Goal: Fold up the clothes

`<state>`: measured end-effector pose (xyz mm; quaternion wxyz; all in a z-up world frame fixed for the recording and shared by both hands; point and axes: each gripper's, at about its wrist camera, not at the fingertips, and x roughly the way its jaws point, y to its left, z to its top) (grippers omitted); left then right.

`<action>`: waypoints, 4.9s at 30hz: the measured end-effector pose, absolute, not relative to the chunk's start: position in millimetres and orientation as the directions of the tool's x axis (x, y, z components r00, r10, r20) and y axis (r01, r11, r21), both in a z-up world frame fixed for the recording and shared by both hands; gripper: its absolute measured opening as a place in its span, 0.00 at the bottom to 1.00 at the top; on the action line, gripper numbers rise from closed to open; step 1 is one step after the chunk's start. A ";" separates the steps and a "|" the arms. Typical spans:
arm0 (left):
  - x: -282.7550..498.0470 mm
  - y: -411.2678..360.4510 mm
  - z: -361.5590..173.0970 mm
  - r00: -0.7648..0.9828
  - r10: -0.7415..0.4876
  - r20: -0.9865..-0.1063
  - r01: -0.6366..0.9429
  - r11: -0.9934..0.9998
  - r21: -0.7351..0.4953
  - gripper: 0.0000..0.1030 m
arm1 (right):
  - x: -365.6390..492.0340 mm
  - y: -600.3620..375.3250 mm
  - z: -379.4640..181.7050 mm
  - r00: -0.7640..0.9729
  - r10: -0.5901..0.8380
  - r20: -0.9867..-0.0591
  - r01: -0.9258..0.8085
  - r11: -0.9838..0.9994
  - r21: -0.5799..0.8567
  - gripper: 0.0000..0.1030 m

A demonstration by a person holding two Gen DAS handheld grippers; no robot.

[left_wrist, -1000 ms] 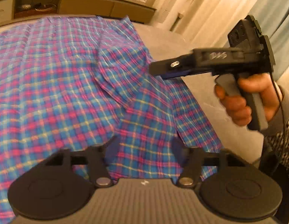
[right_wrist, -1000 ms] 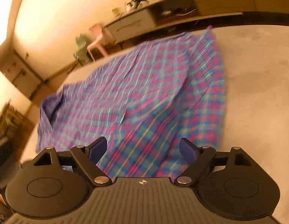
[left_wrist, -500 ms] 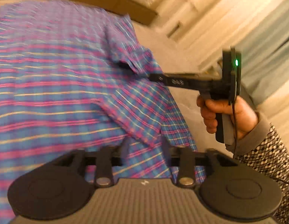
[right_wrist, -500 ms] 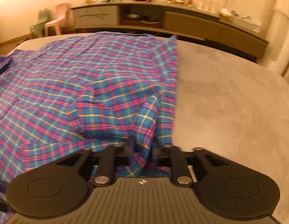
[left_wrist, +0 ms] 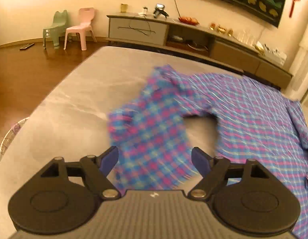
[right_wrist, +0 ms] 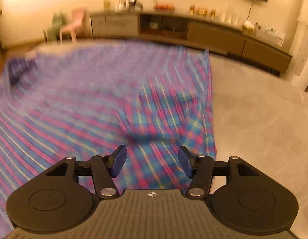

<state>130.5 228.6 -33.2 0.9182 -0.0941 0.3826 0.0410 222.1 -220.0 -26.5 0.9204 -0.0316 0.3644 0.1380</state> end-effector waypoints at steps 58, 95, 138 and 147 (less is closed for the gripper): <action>-65.6 -17.5 11.1 0.674 -0.171 -0.719 0.295 0.954 0.050 0.03 | 321.3 -236.1 77.4 0.795 0.443 -0.415 -0.503 0.863 -0.042 0.00; 89.3 -8.0 -7.1 0.683 -0.325 -0.654 0.350 0.932 -0.097 0.57 | 207.0 -211.5 11.3 0.609 0.424 -0.670 -0.534 0.844 0.048 0.72; 240.2 -4.2 -45.8 0.585 -0.289 -0.758 0.420 0.907 -0.023 0.43 | 337.4 -274.6 -17.4 0.673 0.317 -0.668 -0.391 0.919 0.042 0.41; 115.7 3.2 -52.1 0.552 -0.289 -0.782 0.377 0.923 -0.076 0.46 | 224.1 -247.7 -57.9 0.633 0.249 -0.733 -0.419 0.906 -0.054 0.43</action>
